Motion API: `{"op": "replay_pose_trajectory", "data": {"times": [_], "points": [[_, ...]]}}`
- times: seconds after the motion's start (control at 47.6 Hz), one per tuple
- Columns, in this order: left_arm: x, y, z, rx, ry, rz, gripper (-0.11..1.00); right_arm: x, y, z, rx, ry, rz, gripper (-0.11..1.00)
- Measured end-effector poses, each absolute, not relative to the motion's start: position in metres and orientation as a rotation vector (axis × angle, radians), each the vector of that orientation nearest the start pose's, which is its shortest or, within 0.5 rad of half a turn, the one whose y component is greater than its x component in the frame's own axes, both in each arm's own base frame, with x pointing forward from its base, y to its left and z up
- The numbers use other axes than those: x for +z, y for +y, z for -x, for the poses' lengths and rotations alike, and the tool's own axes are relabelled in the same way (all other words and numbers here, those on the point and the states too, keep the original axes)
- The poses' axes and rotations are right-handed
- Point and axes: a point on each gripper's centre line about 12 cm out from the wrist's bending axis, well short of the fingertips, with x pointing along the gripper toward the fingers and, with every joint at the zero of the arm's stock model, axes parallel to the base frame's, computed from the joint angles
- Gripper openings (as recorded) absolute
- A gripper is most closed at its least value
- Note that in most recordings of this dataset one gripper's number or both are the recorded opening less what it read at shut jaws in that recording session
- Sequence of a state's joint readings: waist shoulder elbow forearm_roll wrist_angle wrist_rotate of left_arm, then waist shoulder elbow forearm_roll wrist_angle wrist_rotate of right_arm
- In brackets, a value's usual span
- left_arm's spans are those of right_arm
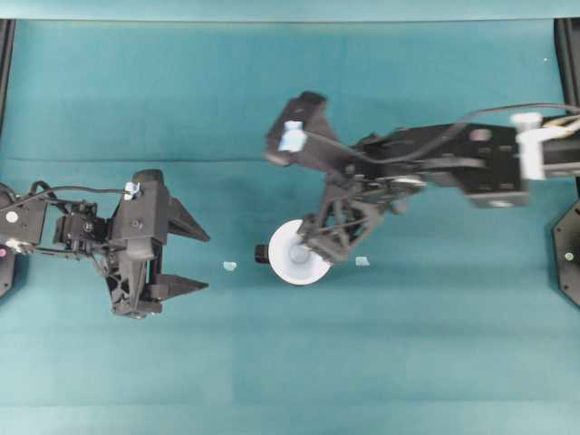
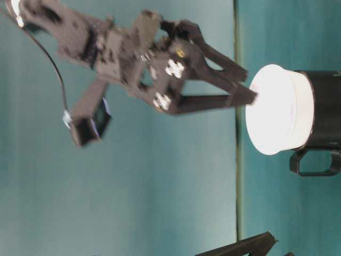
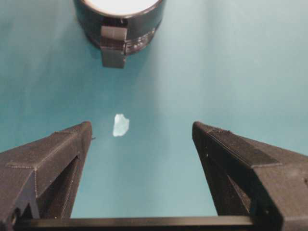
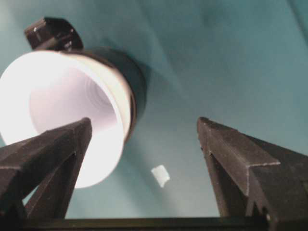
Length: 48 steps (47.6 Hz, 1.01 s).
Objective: Put the paper cup into the moved cup holder.
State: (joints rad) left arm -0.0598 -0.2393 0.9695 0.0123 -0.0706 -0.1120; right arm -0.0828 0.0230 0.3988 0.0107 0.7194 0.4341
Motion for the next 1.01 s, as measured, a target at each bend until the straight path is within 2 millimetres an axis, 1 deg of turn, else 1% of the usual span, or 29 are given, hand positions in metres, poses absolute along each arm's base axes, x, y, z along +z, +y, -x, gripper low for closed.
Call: {"op": "replay_pose_trajectory", "data": {"times": [0.252,0.462,0.63,0.776,1.007], "points": [[0.16,-0.018,-0.303,-0.026,0.662,0.077,0.87,0.209,-0.02,-0.365,-0.267,0.975,-0.432,0.86],[0.16,-0.018,-0.303,-0.025,0.662,0.076,0.87,0.211,-0.015,-0.349,-0.241,0.914,-0.416,0.86],[0.16,-0.018,-0.302,-0.025,0.662,0.076,0.87,0.209,-0.013,-0.333,-0.225,0.898,-0.346,0.86],[0.165,-0.018,-0.302,-0.026,0.646,0.077,0.86,0.206,-0.013,-0.318,-0.217,0.895,-0.272,0.86],[0.172,-0.018,-0.297,-0.029,0.622,0.075,0.85,0.214,-0.014,-0.304,-0.192,0.811,-0.233,0.86]]}}
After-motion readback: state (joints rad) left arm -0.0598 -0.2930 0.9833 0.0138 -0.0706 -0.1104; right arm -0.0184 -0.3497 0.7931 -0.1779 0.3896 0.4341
